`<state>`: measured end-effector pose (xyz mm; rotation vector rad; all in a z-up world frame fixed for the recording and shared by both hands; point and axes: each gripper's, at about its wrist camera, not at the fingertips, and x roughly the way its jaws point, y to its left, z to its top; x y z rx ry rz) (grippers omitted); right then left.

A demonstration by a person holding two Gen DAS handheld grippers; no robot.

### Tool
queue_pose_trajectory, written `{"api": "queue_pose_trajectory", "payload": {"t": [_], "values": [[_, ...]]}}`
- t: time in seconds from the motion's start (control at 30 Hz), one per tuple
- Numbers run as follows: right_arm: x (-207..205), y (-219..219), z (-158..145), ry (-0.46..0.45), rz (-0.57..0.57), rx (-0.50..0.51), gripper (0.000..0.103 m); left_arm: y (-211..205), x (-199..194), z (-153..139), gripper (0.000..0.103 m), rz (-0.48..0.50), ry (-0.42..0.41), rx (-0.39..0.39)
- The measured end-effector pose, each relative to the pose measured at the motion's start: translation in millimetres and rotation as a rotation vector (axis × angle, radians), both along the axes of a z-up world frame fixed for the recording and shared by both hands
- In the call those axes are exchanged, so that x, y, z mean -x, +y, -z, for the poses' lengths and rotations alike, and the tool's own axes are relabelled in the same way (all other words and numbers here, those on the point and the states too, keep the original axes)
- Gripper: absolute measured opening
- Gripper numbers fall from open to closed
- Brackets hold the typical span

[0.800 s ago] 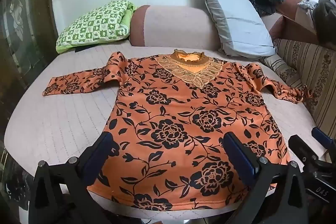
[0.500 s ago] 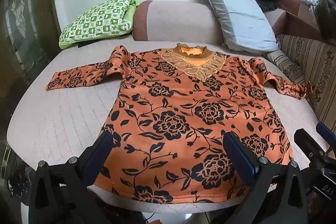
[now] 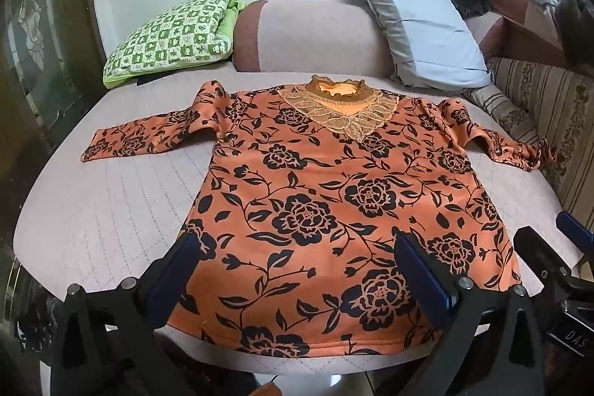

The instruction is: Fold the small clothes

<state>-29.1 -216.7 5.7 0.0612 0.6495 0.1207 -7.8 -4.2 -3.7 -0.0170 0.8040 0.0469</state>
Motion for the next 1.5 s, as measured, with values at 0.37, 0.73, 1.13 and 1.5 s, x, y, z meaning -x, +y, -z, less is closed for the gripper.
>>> {"api": "queue_pose_trajectory", "payload": {"t": [0.37, 0.73, 1.13, 1.5], "values": [[0.8, 7.2, 0.1, -0.003, -0.01, 0.012, 0.103, 4.0, 1.1, 3.0, 0.103, 0.023, -0.026, 0.03], [-0.1, 8.1, -1.0, -0.006, -0.01, 0.01, 0.103, 8.4, 0.5, 5.5, 0.103, 0.02, -0.01, 0.062], [-0.9, 2.5, 4.2, 0.006, 0.003, -0.005, 0.103, 7.6, -1.6, 12.7, 0.103, 0.011, 0.035, 0.041], [-0.6, 1.2, 5.6, 0.01, 0.008, -0.011, 0.103, 7.9, -1.2, 12.3, 0.103, 0.01, 0.046, 0.047]]}}
